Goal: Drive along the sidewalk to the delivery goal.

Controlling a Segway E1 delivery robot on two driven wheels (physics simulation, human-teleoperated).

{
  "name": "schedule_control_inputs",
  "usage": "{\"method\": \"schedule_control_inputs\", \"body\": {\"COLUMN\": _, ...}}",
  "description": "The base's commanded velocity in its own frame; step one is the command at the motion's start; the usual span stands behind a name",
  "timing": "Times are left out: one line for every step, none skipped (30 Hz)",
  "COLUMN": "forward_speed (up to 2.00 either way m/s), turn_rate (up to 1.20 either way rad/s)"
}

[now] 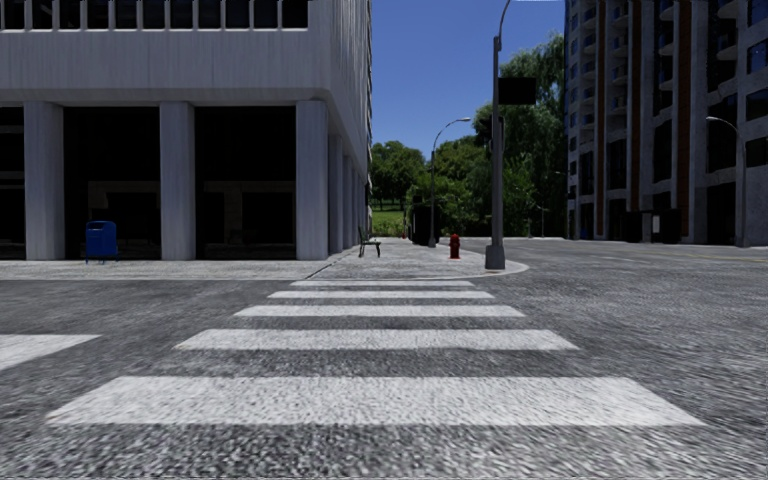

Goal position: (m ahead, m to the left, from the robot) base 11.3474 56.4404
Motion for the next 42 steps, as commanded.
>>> {"method": "schedule_control_inputs", "body": {"forward_speed": 2.00, "turn_rate": 0.00}}
{"method": "schedule_control_inputs", "body": {"forward_speed": 2.00, "turn_rate": 0.00}}
{"method": "schedule_control_inputs", "body": {"forward_speed": 2.00, "turn_rate": 0.00}}
{"method": "schedule_control_inputs", "body": {"forward_speed": 2.00, "turn_rate": 0.00}}
{"method": "schedule_control_inputs", "body": {"forward_speed": 2.00, "turn_rate": 0.00}}
{"method": "schedule_control_inputs", "body": {"forward_speed": 2.00, "turn_rate": 0.00}}
{"method": "schedule_control_inputs", "body": {"forward_speed": 2.00, "turn_rate": 0.00}}
{"method": "schedule_control_inputs", "body": {"forward_speed": 2.00, "turn_rate": 0.00}}
{"method": "schedule_control_inputs", "body": {"forward_speed": 2.00, "turn_rate": 0.00}}
{"method": "schedule_control_inputs", "body": {"forward_speed": 2.00, "turn_rate": 0.00}}
{"method": "schedule_control_inputs", "body": {"forward_speed": 2.00, "turn_rate": 0.00}}
{"method": "schedule_control_inputs", "body": {"forward_speed": 2.00, "turn_rate": 0.00}}
{"method": "schedule_control_inputs", "body": {"forward_speed": 2.00, "turn_rate": 0.00}}
{"method": "schedule_control_inputs", "body": {"forward_speed": 2.00, "turn_rate": 0.00}}
{"method": "schedule_control_inputs", "body": {"forward_speed": 2.00, "turn_rate": 0.00}}
{"method": "schedule_control_inputs", "body": {"forward_speed": 2.00, "turn_rate": 0.00}}
{"method": "schedule_control_inputs", "body": {"forward_speed": 2.00, "turn_rate": 0.00}}
{"method": "schedule_control_inputs", "body": {"forward_speed": 2.00, "turn_rate": 0.00}}
{"method": "schedule_control_inputs", "body": {"forward_speed": 2.00, "turn_rate": 0.00}}
{"method": "schedule_control_inputs", "body": {"forward_speed": 2.00, "turn_rate": 0.00}}
{"method": "schedule_control_inputs", "body": {"forward_speed": 2.00, "turn_rate": 0.00}}
{"method": "schedule_control_inputs", "body": {"forward_speed": 2.00, "turn_rate": 0.00}}
{"method": "schedule_control_inputs", "body": {"forward_speed": 2.00, "turn_rate": 0.00}}
{"method": "schedule_control_inputs", "body": {"forward_speed": 2.00, "turn_rate": 0.00}}
{"method": "schedule_control_inputs", "body": {"forward_speed": 2.00, "turn_rate": 0.00}}
{"method": "schedule_control_inputs", "body": {"forward_speed": 2.00, "turn_rate": 0.00}}
{"method": "schedule_control_inputs", "body": {"forward_speed": 2.00, "turn_rate": 0.00}}
{"method": "schedule_control_inputs", "body": {"forward_speed": 2.00, "turn_rate": 0.00}}
{"method": "schedule_control_inputs", "body": {"forward_speed": 2.00, "turn_rate": 0.00}}
{"method": "schedule_control_inputs", "body": {"forward_speed": 2.00, "turn_rate": 0.00}}
{"method": "schedule_control_inputs", "body": {"forward_speed": 2.00, "turn_rate": 0.00}}
{"method": "schedule_control_inputs", "body": {"forward_speed": 2.00, "turn_rate": 0.00}}
{"method": "schedule_control_inputs", "body": {"forward_speed": 2.00, "turn_rate": 0.00}}
{"method": "schedule_control_inputs", "body": {"forward_speed": 2.00, "turn_rate": 0.00}}
{"method": "schedule_control_inputs", "body": {"forward_speed": 2.00, "turn_rate": 0.00}}
{"method": "schedule_control_inputs", "body": {"forward_speed": 2.00, "turn_rate": 0.00}}
{"method": "schedule_control_inputs", "body": {"forward_speed": 2.00, "turn_rate": 0.00}}
{"method": "schedule_control_inputs", "body": {"forward_speed": 2.00, "turn_rate": 0.00}}
{"method": "schedule_control_inputs", "body": {"forward_speed": 2.00, "turn_rate": 0.00}}
{"method": "schedule_control_inputs", "body": {"forward_speed": 2.00, "turn_rate": 0.00}}
{"method": "schedule_control_inputs", "body": {"forward_speed": 2.00, "turn_rate": 0.00}}
{"method": "schedule_control_inputs", "body": {"forward_speed": 2.00, "turn_rate": 0.00}}
